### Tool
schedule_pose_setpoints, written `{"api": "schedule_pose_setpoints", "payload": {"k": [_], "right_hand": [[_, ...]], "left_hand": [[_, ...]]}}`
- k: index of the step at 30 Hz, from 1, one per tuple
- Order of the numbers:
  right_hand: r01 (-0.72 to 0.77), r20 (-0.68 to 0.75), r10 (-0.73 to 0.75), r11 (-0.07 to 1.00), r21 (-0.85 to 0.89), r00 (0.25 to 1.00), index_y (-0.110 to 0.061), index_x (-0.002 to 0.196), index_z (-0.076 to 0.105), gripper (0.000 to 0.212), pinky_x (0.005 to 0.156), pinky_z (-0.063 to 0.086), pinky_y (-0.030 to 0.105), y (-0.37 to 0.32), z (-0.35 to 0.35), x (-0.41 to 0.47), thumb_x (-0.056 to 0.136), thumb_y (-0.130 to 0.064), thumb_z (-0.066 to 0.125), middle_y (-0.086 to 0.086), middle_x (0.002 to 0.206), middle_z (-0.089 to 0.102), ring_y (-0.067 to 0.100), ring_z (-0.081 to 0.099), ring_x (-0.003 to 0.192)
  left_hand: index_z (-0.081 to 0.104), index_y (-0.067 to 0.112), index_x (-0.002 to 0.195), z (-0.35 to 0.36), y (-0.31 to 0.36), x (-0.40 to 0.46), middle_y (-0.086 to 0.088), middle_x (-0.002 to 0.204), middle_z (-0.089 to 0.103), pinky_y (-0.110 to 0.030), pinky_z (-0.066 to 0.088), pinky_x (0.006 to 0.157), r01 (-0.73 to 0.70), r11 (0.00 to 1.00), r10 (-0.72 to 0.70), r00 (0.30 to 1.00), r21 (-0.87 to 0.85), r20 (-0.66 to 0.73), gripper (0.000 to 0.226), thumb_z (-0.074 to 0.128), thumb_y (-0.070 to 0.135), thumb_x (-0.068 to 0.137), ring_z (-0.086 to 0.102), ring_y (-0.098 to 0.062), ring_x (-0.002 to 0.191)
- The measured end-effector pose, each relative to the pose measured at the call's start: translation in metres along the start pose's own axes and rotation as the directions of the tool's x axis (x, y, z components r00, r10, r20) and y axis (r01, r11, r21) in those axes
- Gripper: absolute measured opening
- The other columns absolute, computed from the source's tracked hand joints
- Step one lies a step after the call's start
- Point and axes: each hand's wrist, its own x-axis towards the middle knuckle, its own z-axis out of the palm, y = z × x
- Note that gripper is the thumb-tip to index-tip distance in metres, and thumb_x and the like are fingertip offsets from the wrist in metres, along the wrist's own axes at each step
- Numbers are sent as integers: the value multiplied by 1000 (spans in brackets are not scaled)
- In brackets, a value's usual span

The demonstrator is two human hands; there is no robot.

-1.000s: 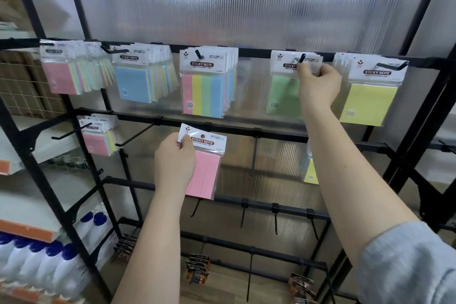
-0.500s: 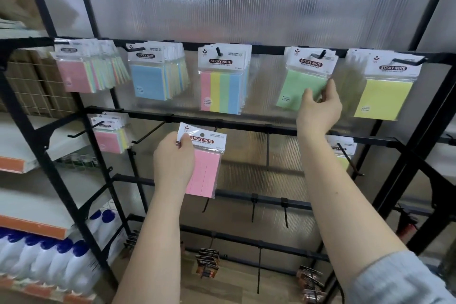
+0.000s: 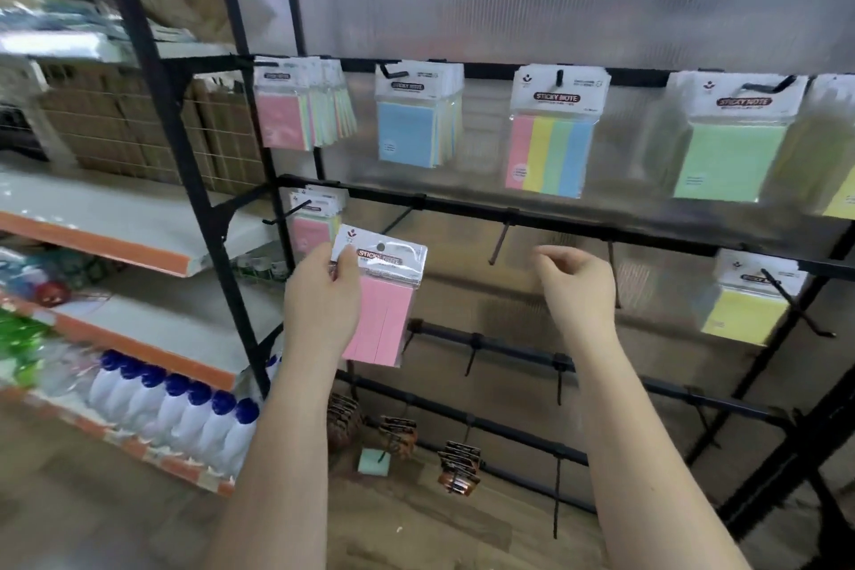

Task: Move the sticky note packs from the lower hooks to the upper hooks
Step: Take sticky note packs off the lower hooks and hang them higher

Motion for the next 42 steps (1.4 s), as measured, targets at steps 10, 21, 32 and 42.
{"api": "schedule_pose_setpoints", "payload": {"k": [10,21,32,42], "right_hand": [[173,292,-126,974,-143,948,-19,105,69,19,76,42,20,-22,100,5,94,-23,54,-8,96,64,7,57,90],[234,401,-136,950,-206,906,-17,94,67,15,59,43,18,-36,205,55,95,-22,52,-6,83,63,10,57,76],[275,431,-167,940,-202,887,-16,90,68,17,48,35,16,-51,258,83,93,-19,52,-13,76,62,3,53,62],[257,391,-138,928,-271,910,-18,94,70,13,64,40,11,-49,280,85,92,-20,57,-11,85,64,4,58,82]], "left_hand": [[45,25,73,-55,-40,49,9,69,51,-26,35,51,70,996,-79,985,-59,-152,27,44,36,98,46,-8,61],[58,16,89,-68,-46,175,10,81,61,-18,43,52,-58,993,33,973,-106,-228,26,45,37,98,56,-5,69],[52,24,76,-66,-39,274,6,77,56,-36,52,64,-279,954,238,925,-105,-296,27,46,38,97,55,-5,69],[51,22,77,-65,-53,315,-2,85,57,-37,50,74,-282,934,208,929,-220,-306,24,47,36,96,57,-18,79]]}}
